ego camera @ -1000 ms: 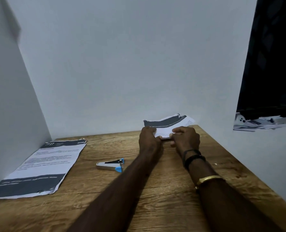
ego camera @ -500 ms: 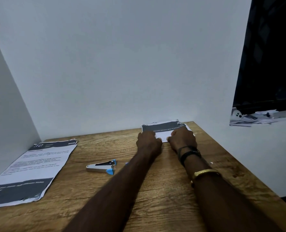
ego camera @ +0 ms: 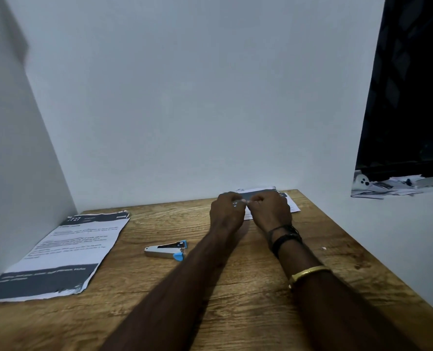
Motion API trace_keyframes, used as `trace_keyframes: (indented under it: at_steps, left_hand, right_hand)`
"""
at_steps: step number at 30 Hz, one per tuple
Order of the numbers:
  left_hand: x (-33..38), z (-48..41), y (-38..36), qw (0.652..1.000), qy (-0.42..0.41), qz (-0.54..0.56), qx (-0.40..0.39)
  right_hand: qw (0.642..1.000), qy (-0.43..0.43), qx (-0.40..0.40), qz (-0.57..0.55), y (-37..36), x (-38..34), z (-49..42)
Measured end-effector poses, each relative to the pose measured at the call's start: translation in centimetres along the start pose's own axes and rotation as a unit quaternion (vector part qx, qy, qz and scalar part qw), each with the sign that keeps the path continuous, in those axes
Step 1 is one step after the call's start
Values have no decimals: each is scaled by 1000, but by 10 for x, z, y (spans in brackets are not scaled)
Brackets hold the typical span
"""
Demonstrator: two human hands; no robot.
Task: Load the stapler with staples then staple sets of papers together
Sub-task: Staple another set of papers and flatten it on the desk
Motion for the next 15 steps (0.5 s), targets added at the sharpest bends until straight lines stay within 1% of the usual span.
trace_keyframes:
  at_steps: [3, 6, 11, 15]
  left_hand:
    - [5, 15, 22, 996, -41, 72, 42]
    - [-3, 27, 50, 989, -58, 109, 77]
    - [-26, 46, 105, 982, -57, 128, 125]
    - [-51, 64, 145, 981, -38, 111, 152]
  right_hand:
    - [997, 54, 10, -55, -2, -27, 17]
    - [991, 98, 19, -89, -11, -55, 34]
    - [980, 131, -11, -149, -48, -91, 56]
    - [974, 157, -43, -159, -80, -123, 73]
Point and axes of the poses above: each hand's wrist, its own z-axis away from the middle knuckle, its own y-axis out of the back of the hand, x = y × z, the point moved 6 cm from there along -z, towards the middle knuckle, and after that the axes turned 9 degrees about -x, right-handed, at the moved point
